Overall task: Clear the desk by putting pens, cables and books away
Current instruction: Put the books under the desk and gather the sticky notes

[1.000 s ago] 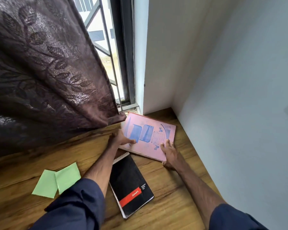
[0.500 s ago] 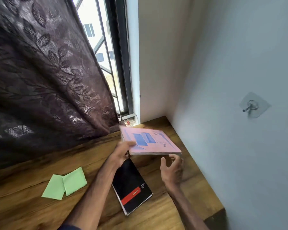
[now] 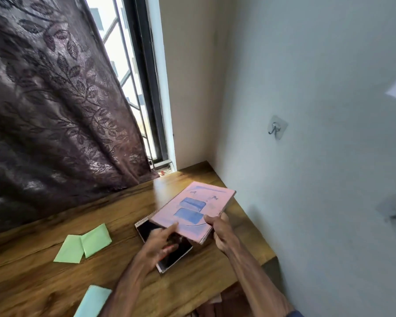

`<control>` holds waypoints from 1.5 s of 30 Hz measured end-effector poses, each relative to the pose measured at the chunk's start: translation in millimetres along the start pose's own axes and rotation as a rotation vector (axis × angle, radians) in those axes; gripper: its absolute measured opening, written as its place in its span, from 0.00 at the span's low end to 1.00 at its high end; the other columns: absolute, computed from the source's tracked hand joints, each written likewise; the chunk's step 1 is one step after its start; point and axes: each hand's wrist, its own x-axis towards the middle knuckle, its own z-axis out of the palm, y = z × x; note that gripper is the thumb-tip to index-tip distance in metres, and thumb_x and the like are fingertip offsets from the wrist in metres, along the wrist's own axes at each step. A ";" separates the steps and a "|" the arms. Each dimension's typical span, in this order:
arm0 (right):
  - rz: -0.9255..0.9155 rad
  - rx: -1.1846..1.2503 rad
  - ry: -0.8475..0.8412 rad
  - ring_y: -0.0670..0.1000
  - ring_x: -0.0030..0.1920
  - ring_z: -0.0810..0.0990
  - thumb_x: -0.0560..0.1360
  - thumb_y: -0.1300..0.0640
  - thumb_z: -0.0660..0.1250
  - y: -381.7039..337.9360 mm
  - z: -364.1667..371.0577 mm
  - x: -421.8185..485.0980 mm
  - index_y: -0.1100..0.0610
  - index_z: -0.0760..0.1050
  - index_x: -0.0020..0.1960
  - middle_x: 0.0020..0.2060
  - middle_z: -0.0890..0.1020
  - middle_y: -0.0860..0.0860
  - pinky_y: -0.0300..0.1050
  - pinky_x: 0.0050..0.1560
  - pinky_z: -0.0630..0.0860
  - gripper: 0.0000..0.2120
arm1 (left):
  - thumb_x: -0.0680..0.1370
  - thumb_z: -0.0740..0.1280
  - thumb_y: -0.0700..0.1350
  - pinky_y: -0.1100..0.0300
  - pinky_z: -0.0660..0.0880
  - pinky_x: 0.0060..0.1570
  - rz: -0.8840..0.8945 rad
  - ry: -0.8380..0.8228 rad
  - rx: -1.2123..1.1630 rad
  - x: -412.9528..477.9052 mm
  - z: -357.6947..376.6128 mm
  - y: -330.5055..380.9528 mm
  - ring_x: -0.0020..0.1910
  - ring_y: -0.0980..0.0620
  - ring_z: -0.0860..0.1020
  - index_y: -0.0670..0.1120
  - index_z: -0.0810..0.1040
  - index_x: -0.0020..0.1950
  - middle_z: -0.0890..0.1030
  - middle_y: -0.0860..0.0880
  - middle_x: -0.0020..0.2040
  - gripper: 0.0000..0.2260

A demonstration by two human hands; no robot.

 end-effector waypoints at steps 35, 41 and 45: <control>0.277 -0.308 -0.395 0.64 0.60 0.82 0.78 0.73 0.62 153.9 -148.3 -299.7 0.65 0.71 0.67 0.62 0.81 0.62 0.62 0.61 0.79 0.18 | 0.78 0.71 0.47 0.61 0.82 0.38 0.277 0.359 0.147 -325.5 -76.3 -262.0 0.41 0.52 0.86 0.45 0.81 0.60 0.88 0.46 0.49 0.13; 0.238 -0.410 -0.487 0.57 0.51 0.86 0.79 0.68 0.65 229.1 -81.1 -346.2 0.60 0.74 0.62 0.58 0.84 0.59 0.53 0.48 0.85 0.13 | 0.74 0.73 0.51 0.64 0.80 0.36 0.270 0.433 0.213 -365.0 -182.2 -292.7 0.40 0.54 0.85 0.43 0.83 0.57 0.88 0.47 0.48 0.16; 0.142 -0.435 -0.530 0.64 0.59 0.83 0.78 0.70 0.64 291.7 -26.1 -381.3 0.59 0.75 0.64 0.60 0.83 0.59 0.66 0.60 0.79 0.16 | 0.75 0.75 0.47 0.50 0.82 0.53 0.242 0.371 0.225 -378.3 -275.1 -309.3 0.55 0.44 0.84 0.41 0.78 0.65 0.84 0.44 0.58 0.21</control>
